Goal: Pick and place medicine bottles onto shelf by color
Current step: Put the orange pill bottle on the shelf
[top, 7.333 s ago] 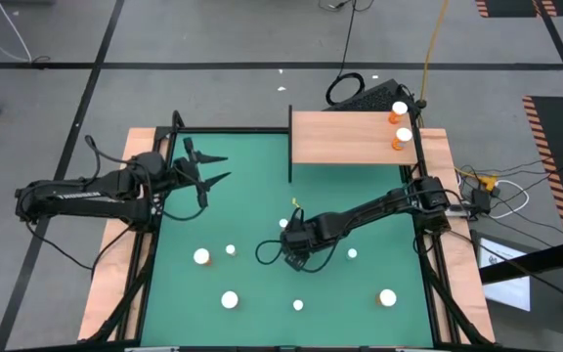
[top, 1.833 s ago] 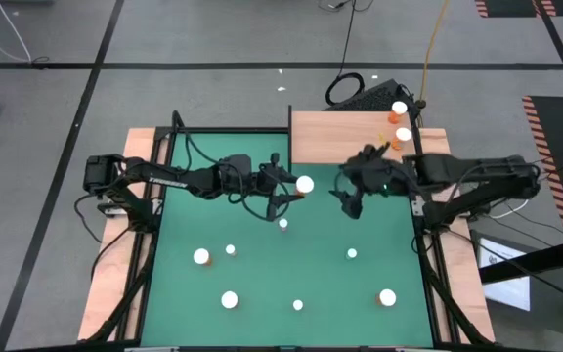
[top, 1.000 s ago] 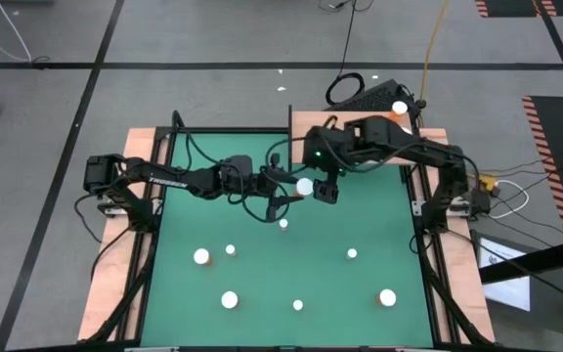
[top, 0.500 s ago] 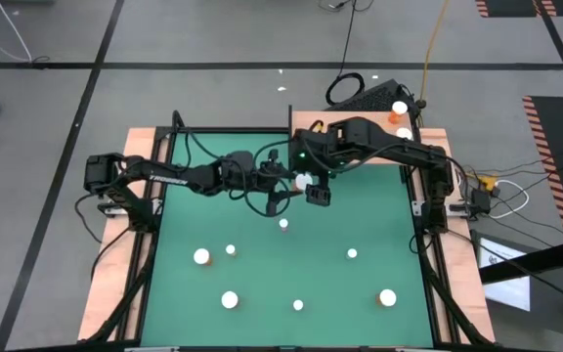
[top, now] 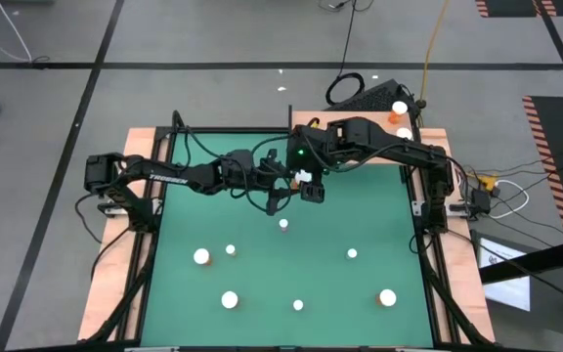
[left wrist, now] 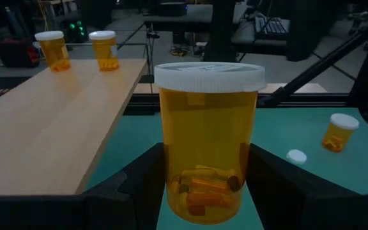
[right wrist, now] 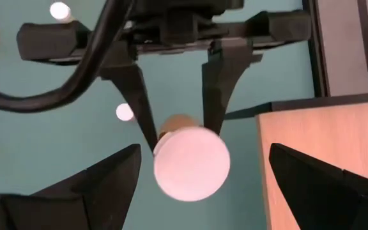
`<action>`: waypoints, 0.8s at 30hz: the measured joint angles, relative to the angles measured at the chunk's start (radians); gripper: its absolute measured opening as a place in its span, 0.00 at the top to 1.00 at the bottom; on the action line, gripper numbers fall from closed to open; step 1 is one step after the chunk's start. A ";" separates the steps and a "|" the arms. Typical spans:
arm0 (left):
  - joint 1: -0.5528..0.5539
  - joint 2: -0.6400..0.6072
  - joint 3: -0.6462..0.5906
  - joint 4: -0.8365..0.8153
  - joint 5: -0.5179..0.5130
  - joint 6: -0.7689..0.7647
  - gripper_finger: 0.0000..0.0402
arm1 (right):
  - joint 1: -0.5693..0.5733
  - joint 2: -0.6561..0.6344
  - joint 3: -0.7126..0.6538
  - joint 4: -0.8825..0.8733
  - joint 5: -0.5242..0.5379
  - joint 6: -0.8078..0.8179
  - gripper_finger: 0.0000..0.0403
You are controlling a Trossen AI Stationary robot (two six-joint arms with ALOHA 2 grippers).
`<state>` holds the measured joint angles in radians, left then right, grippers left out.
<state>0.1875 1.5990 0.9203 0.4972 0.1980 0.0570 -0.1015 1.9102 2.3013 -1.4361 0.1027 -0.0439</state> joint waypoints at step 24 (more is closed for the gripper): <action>-0.014 0.000 0.000 0.002 0.082 0.015 0.50 | -0.003 0.000 -0.125 0.054 -0.056 -0.163 0.16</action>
<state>0.1738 1.5990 0.9203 0.4990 0.2805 0.0722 -0.1047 1.9099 2.1765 -1.3823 0.0463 -0.2071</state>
